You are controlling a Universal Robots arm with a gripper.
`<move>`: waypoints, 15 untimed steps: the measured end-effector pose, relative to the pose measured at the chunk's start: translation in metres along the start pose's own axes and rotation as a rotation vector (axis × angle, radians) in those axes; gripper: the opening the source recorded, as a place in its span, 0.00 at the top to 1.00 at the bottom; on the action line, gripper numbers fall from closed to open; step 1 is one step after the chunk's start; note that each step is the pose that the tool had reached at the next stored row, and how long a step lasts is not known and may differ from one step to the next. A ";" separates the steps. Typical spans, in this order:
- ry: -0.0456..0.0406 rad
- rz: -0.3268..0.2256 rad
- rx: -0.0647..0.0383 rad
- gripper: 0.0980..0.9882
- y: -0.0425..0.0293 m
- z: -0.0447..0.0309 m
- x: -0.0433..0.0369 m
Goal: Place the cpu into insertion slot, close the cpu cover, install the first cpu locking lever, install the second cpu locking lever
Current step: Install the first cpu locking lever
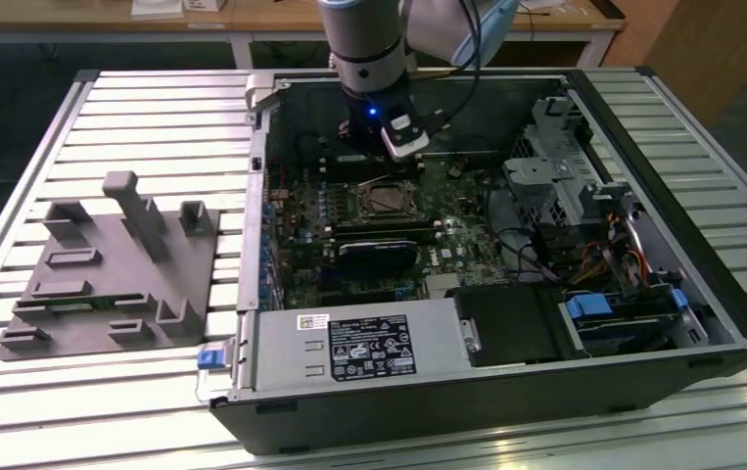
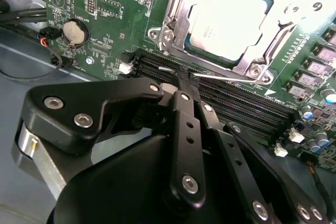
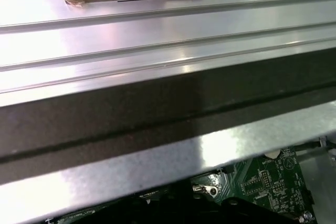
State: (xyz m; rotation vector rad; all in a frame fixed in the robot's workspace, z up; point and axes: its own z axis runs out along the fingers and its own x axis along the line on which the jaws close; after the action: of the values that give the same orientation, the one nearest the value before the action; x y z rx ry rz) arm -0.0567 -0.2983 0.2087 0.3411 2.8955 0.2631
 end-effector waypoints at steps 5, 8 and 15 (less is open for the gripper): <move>-0.0009 0.001 -0.007 0.99 -0.0005 0.0010 0.0008; -0.0026 0.001 -0.008 0.99 -0.0015 0.0011 0.0013; -0.0098 0.001 -0.009 0.99 -0.0033 0.0027 0.0038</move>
State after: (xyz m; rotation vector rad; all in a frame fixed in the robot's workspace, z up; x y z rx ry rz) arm -0.0604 -0.3001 0.2047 0.3416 2.8836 0.2740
